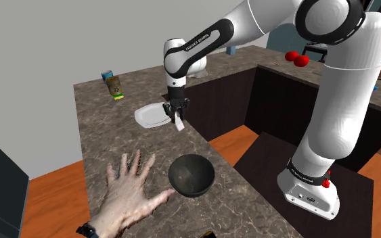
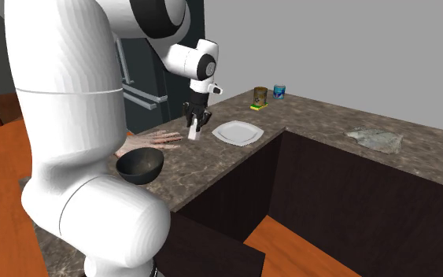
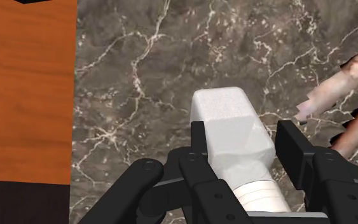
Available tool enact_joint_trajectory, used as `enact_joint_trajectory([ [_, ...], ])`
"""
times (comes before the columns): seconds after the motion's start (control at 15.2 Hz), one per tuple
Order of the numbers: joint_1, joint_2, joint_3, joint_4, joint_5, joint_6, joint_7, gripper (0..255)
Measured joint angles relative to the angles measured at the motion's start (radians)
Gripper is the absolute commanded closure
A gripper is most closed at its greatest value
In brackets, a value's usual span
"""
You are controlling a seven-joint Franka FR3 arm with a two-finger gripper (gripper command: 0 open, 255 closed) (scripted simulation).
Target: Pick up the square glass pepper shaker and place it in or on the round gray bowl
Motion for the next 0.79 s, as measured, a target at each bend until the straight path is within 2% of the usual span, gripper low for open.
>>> enact_joint_trajectory([
  [0.59, -0.002, -0.053, 0.001, 0.055, -0.001, -0.106, 0.019, 255],
  [0.79, 0.012, -0.117, 0.015, -0.013, 0.015, -0.097, 0.038, 255],
])
